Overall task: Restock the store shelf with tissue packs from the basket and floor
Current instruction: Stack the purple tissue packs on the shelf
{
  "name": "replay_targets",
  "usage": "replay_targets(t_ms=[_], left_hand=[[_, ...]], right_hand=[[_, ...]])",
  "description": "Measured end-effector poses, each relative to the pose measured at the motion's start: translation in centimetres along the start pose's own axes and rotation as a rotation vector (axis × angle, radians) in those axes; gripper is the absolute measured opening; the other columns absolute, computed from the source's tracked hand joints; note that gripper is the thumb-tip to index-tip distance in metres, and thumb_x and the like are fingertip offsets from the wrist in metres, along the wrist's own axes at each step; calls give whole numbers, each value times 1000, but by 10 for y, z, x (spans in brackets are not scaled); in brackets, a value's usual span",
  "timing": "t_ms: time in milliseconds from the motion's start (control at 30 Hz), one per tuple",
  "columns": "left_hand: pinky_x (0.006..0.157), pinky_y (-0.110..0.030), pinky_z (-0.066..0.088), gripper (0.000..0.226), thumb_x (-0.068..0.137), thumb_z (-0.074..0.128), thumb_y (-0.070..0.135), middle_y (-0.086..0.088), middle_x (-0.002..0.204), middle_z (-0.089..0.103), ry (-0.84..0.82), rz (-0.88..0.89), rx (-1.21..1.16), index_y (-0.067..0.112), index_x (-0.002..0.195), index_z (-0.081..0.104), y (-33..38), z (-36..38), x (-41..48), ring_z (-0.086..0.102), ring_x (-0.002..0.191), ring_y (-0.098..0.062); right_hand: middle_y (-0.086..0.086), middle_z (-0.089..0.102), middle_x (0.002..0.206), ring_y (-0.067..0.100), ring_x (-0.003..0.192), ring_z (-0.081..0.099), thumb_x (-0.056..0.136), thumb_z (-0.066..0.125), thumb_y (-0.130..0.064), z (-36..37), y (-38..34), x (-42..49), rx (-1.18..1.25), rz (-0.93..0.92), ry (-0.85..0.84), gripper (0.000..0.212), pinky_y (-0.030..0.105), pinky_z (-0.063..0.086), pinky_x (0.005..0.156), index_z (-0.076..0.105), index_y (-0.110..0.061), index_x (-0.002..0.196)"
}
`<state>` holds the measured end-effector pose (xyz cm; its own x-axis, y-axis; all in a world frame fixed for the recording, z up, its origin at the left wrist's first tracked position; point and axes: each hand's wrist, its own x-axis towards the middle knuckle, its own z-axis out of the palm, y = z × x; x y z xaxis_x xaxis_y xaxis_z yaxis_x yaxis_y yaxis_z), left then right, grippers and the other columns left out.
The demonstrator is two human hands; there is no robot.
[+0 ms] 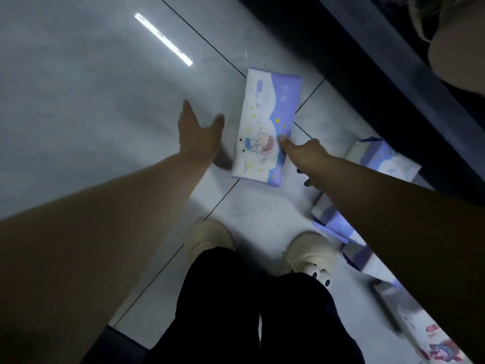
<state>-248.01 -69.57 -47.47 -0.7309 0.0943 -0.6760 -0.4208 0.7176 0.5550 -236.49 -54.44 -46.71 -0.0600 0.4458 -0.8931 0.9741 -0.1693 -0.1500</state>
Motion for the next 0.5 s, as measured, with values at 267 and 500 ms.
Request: replay_targets(t_ms=[267, 500], left_hand=[[106, -46, 41, 82, 91, 60, 42, -9, 154, 32, -299, 37, 54, 19, 154, 13, 35, 26, 31, 41, 134, -28], [112, -36, 24, 119, 76, 79, 37, -18, 160, 7, 65, -131, 278, 14, 154, -9, -21, 11, -8, 21, 145, -30]], right_hand=[[10, 50, 134, 34, 112, 57, 86, 69, -33, 30, -14, 12, 8, -249, -37, 65, 47, 55, 82, 34, -20, 140], [7, -4, 163, 29, 149, 4, 84, 72, -29, 28, -24, 2, -607, -504, 417, 93, 44, 16, 119, 11, -26, 154]])
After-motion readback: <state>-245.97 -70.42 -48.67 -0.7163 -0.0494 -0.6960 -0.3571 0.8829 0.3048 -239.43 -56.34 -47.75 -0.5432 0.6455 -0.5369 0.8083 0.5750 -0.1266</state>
